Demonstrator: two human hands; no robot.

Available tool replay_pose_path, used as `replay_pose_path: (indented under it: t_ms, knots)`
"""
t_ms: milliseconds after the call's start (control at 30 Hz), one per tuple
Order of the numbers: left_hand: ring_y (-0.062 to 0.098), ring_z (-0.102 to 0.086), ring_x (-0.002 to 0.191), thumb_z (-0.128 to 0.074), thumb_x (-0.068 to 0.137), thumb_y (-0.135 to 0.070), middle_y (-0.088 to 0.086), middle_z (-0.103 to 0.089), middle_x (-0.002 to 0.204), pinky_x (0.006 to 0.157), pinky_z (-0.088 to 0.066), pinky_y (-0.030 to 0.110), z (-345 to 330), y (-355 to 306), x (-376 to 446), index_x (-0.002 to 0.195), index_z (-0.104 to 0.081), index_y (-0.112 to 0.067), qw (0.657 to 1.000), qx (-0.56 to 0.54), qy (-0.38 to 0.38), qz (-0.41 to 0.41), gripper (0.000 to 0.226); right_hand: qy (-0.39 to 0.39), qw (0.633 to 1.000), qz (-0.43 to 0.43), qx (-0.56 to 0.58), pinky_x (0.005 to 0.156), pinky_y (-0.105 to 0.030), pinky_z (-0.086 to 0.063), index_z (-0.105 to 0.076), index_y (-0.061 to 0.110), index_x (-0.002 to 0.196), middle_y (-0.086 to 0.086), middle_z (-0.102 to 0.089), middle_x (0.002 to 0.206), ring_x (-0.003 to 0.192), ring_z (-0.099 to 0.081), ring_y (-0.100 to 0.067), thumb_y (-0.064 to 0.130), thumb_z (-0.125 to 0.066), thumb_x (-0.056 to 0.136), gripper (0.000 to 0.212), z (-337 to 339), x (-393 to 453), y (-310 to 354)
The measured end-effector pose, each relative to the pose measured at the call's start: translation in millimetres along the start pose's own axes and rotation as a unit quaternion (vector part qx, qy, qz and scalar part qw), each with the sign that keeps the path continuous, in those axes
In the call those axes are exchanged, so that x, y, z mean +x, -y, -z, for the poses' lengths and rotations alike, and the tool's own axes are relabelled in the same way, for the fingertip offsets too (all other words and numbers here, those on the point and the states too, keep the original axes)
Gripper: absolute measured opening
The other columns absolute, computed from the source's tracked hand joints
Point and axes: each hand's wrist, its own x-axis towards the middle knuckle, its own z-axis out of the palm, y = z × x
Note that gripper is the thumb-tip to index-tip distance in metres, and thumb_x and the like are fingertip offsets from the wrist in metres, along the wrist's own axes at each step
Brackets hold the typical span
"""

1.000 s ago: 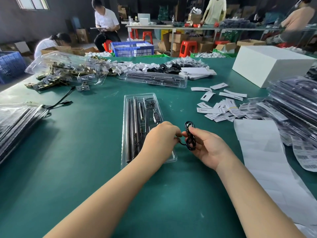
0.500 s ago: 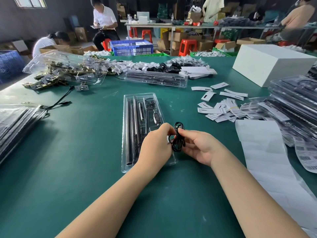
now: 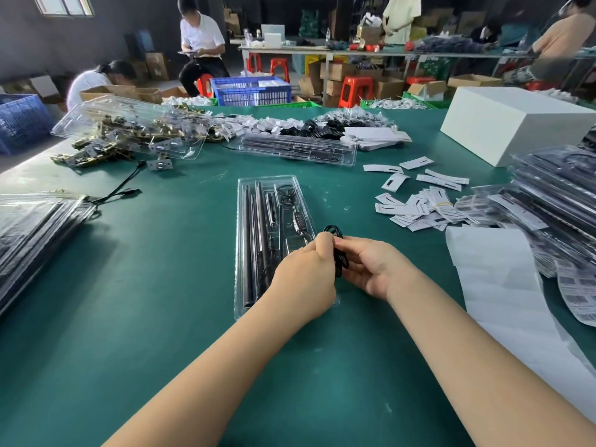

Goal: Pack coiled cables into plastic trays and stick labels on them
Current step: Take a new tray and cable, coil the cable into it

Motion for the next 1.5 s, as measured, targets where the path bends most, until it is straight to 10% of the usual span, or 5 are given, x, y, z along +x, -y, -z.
replay_pose_path:
  t_ms: [200,333,533,967,1500]
  knots:
    - [0.034,-0.049,0.118,-0.044,0.081,0.006,0.02,-0.04,0.141,0.097,-0.045,0.04,5,-6,4,0.148,-0.004,-0.016,0.944,-0.309,0.077,0.083,0.081,0.002,1.0,0.028,-0.004,0.049,-0.022,-0.054,-0.068,0.008,0.093,-0.001,-0.07,0.06,0.049,-0.064,-0.01,0.004,-0.068,0.086,0.008,-1,0,0]
    - [0.006,-0.043,0.06,-0.043,0.089,0.004,0.008,-0.06,0.084,0.053,-0.037,0.017,11,-3,11,0.15,0.005,-0.018,0.866,-0.474,0.049,0.152,0.081,0.004,0.999,0.029,-0.02,0.047,-0.023,-0.054,-0.067,0.007,0.098,-0.001,-0.07,0.062,0.048,-0.062,-0.011,0.005,-0.07,0.085,0.013,-2,-2,2]
    - [0.023,-0.064,0.094,-0.046,0.094,-0.009,0.005,-0.07,0.104,0.076,-0.046,0.029,14,16,12,0.144,-0.028,-0.026,0.968,-0.245,-0.008,0.05,0.056,0.027,0.999,0.03,-0.015,0.051,-0.023,-0.056,-0.069,0.011,0.092,-0.001,-0.071,0.064,0.051,-0.064,-0.011,0.009,-0.073,0.083,0.011,-2,-2,1]
    - [0.018,-0.068,0.082,-0.07,0.085,-0.016,-0.005,-0.072,0.087,0.082,-0.057,0.039,6,28,21,0.123,-0.054,-0.015,0.867,-0.459,-0.015,0.192,0.04,-0.002,0.999,0.039,-0.018,0.043,-0.019,-0.05,-0.068,0.013,0.087,-0.002,-0.071,0.06,0.047,-0.065,-0.01,0.007,-0.076,0.08,0.011,-2,2,3]
    - [0.013,-0.016,0.146,-0.064,0.073,-0.069,-0.01,-0.029,0.155,0.12,-0.01,0.044,2,53,-32,0.136,-0.046,-0.038,0.99,-0.118,0.075,-0.021,0.073,-0.031,0.999,0.026,0.027,0.041,-0.02,-0.049,-0.068,0.003,0.093,-0.007,-0.069,0.059,0.046,-0.065,-0.014,0.0,-0.069,0.085,0.009,15,-10,-11]
